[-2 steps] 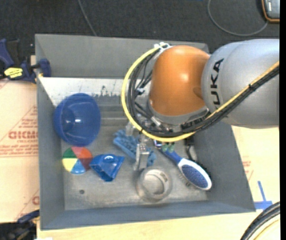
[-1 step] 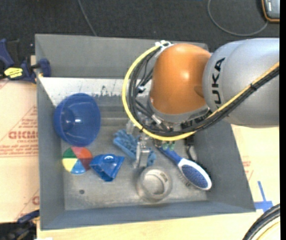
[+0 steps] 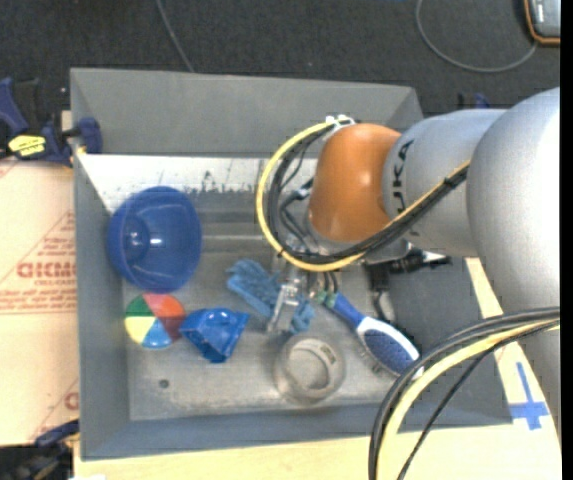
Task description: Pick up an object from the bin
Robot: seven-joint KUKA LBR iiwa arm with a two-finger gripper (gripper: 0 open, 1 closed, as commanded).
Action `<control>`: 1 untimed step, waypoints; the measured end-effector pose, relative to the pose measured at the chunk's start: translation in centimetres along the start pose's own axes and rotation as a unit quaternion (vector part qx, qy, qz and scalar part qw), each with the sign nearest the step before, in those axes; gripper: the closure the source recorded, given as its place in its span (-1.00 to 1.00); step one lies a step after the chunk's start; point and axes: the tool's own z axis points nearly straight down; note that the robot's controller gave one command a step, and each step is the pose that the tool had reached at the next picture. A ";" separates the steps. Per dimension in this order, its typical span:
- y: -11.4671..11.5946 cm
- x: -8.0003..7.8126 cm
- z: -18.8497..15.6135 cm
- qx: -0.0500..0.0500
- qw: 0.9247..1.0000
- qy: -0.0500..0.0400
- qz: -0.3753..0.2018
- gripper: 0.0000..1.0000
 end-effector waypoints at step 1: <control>0.0 0.6 1.9 -0.001 0.997 -0.002 -0.078 -1.00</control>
Offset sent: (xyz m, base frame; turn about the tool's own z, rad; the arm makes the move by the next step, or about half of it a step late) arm -0.0034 -0.0015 -0.0123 0.0074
